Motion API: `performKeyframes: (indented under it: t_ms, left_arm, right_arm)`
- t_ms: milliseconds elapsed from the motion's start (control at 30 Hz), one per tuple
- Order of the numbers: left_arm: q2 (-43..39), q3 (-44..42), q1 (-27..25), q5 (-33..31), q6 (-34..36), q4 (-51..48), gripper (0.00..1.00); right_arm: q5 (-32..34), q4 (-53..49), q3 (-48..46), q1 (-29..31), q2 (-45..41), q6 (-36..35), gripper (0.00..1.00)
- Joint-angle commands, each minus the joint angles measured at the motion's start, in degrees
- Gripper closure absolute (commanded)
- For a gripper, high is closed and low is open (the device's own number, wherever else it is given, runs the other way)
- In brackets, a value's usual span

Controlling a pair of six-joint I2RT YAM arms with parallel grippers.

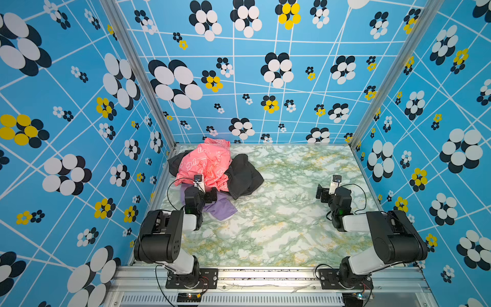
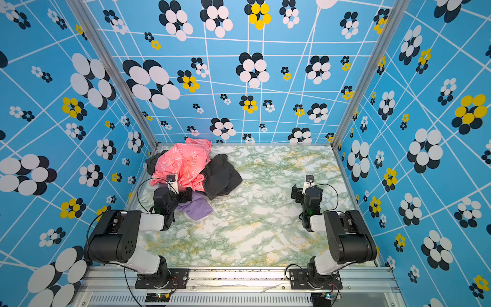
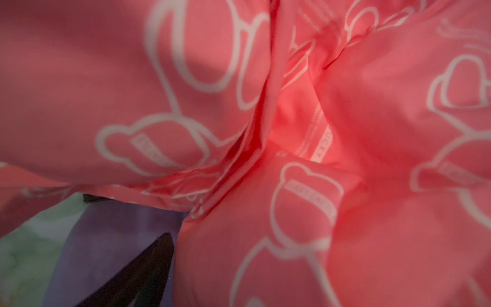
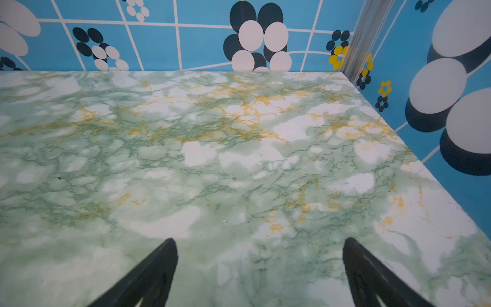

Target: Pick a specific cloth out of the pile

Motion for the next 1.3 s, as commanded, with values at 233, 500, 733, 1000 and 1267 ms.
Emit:
performKeyframes:
  t_ms: [233,500,733,1000,1267]
  left_arm:
    - [-0.2,1.0,-0.5,0.4,0.6,0.8,0.01]
    - [-0.1,1.0,-0.5,0.4,0.6,0.8,0.01]
    - [-0.1,1.1,-0.3,1.0,0.1,0.5,0.01]
    - [-0.1,1.0,-0.1,1.3,0.1,0.9,0.01]
    - [-12.6,-1.2,0.0,-6.6,-3.6,-6.9,0.01]
  right_arm:
    - [-0.5,-0.7,1.3,-0.2,-0.2,0.9,0.01]
    - [-0.5,-0.8,1.3,-0.3,-0.2,1.0,0.01]
    - [-1.0,-2.1,2.0,-1.2,-0.2,2.3,0.01]
    - [-1.0,-2.0,2.0,-1.2,-0.2,2.1,0.01]
    - [1.9,-11.7,3.0,-1.2,-9.0,3.7,0.01]
